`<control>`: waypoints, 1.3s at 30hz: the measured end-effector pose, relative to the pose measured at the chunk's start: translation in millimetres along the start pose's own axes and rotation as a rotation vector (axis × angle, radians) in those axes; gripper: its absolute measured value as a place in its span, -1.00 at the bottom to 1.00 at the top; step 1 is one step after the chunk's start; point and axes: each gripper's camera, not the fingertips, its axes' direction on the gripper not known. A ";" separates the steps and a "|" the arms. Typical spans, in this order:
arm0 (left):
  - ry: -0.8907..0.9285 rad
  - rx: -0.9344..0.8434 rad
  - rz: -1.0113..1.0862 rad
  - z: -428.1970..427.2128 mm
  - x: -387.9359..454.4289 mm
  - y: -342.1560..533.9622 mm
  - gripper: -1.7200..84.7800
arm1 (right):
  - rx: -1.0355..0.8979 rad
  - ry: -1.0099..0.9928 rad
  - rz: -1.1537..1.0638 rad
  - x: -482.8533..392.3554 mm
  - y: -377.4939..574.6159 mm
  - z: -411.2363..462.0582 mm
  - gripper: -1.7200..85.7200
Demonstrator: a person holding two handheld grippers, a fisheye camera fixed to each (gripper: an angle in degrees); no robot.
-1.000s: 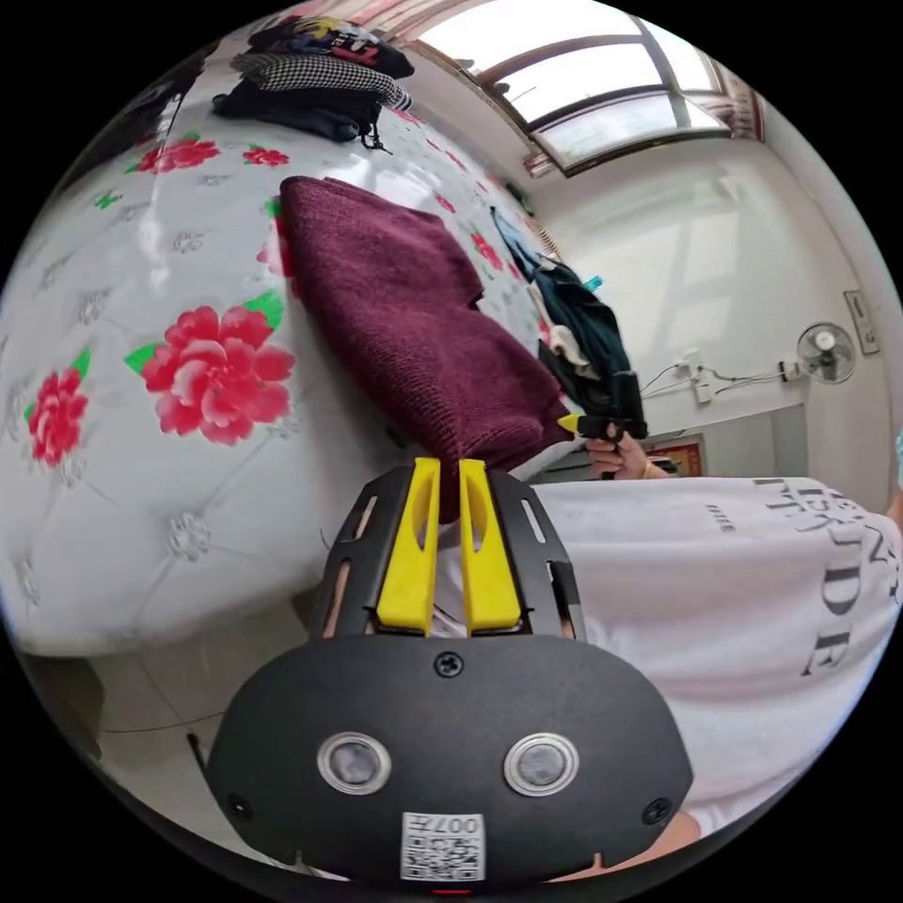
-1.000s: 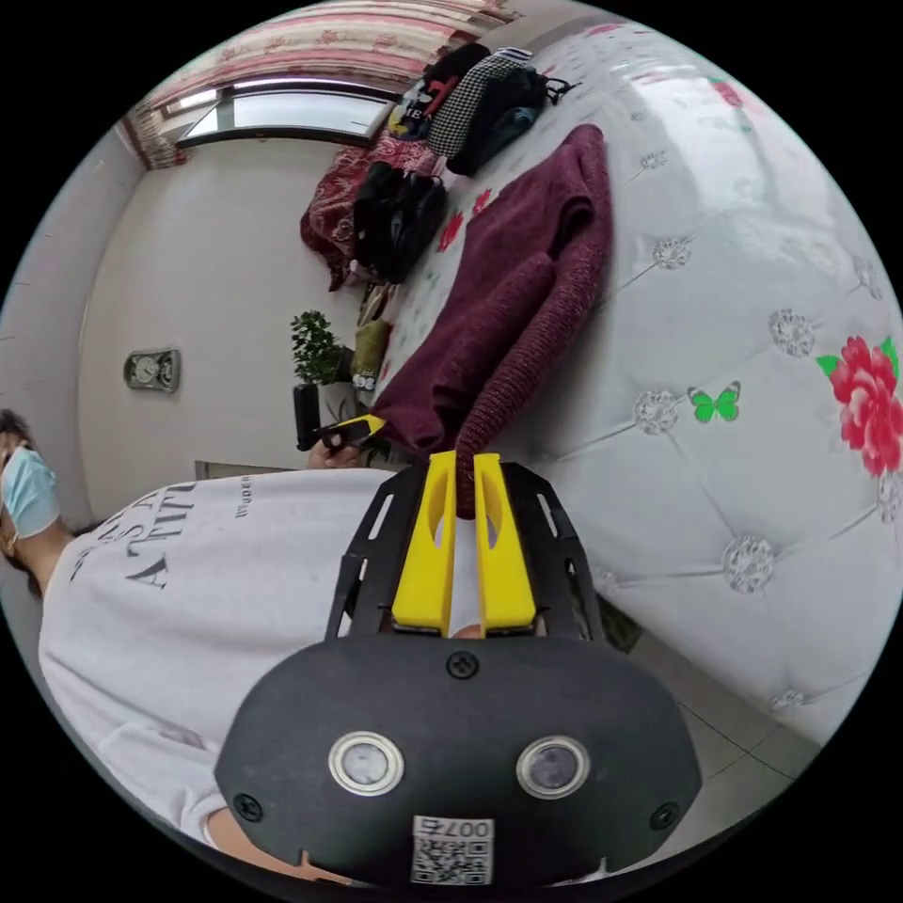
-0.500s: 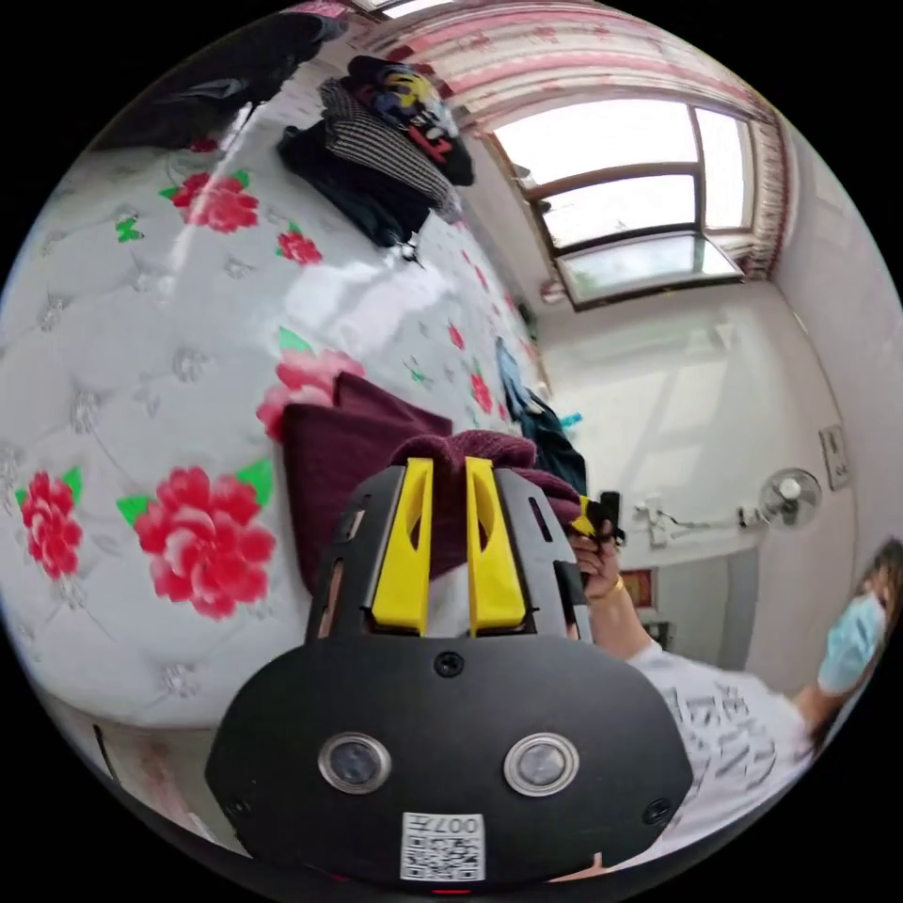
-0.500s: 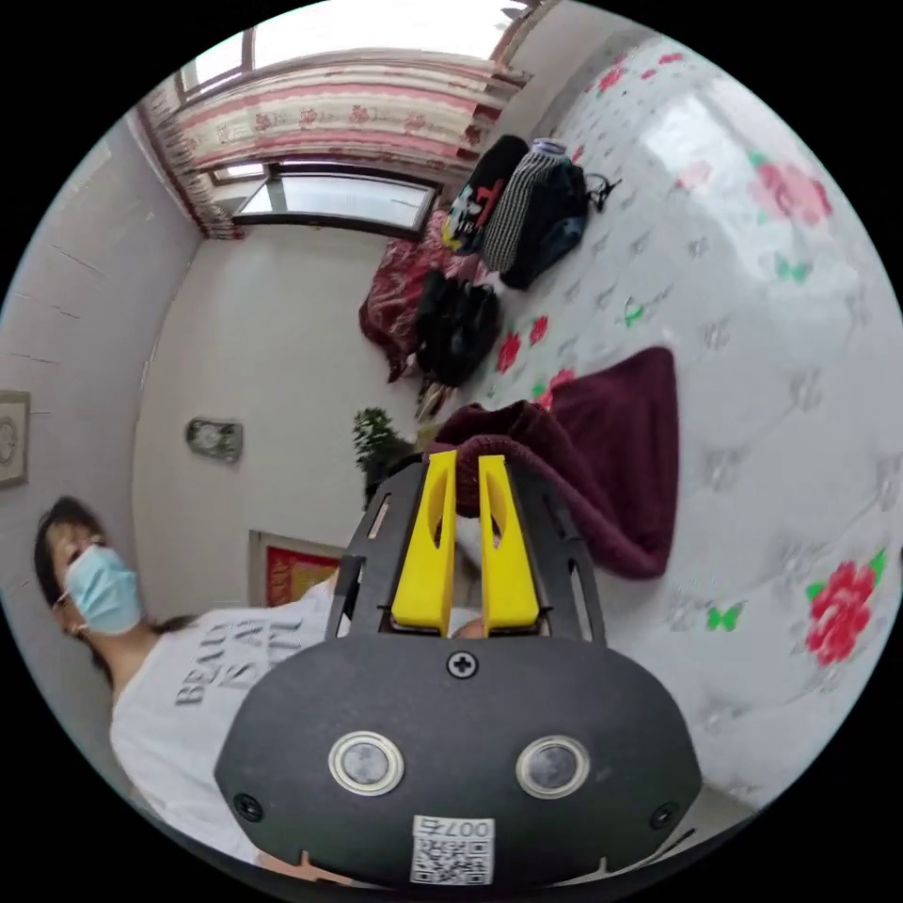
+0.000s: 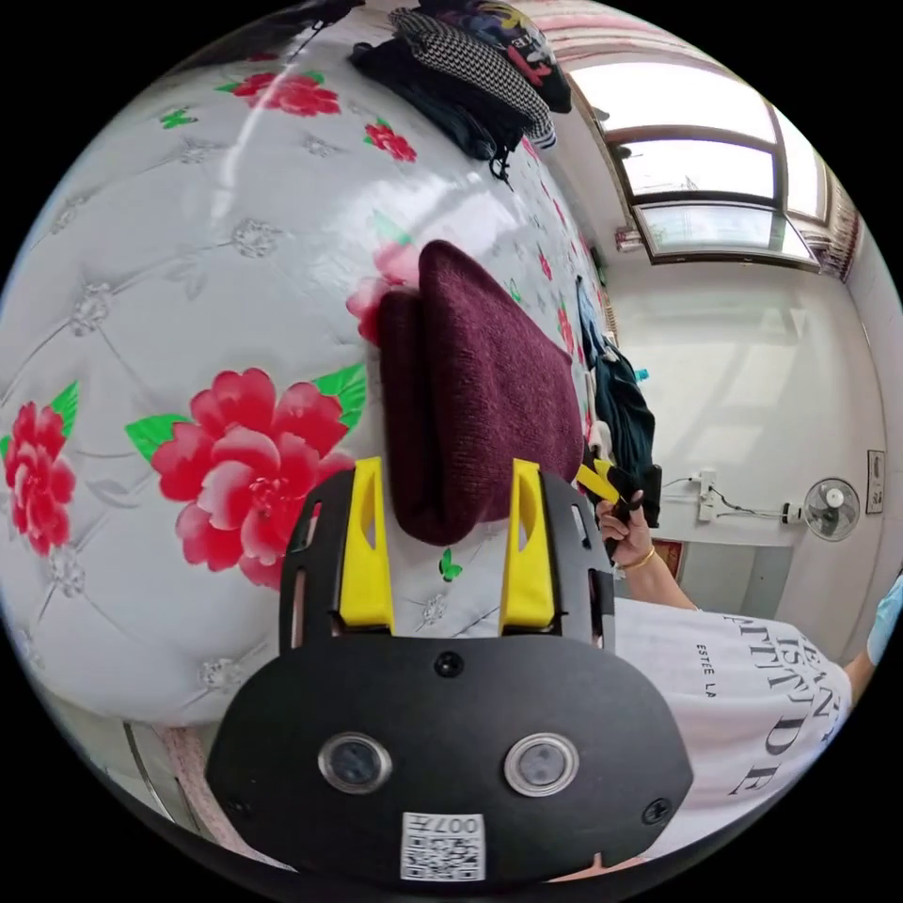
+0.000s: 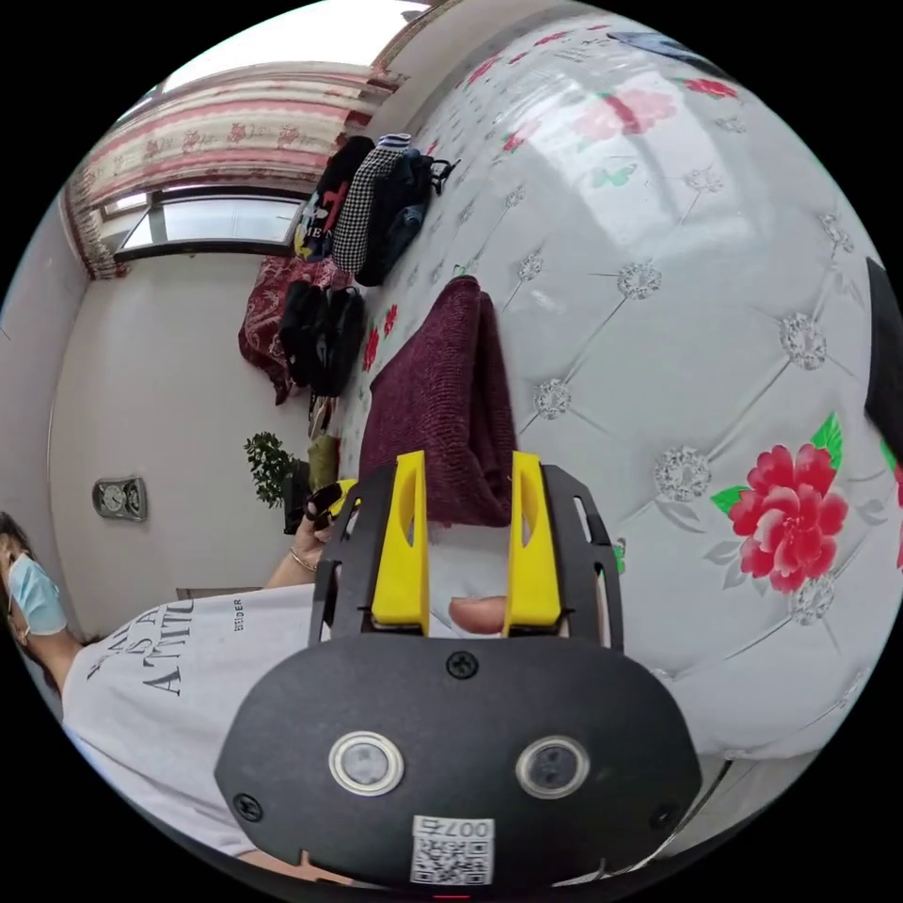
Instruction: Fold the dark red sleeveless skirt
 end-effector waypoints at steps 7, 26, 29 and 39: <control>0.022 -0.179 0.078 41.5 -16.3 -33.9 -0.64 | -0.188 -0.035 0.034 39.8 -32.8 98.9 -0.68; 0.294 -0.006 0.130 -92.8 9.6 -140.6 -0.81 | -0.286 -0.177 -0.103 -91.9 -157.7 165.0 -0.79; 0.270 0.062 0.204 -165.7 24.7 -198.8 -0.81 | -0.288 -0.180 -0.232 -168.9 -224.2 196.4 -0.79; 0.013 0.612 0.240 -515.6 49.2 -305.0 -0.79 | -0.137 -0.256 -0.645 -484.1 -381.9 385.4 -0.80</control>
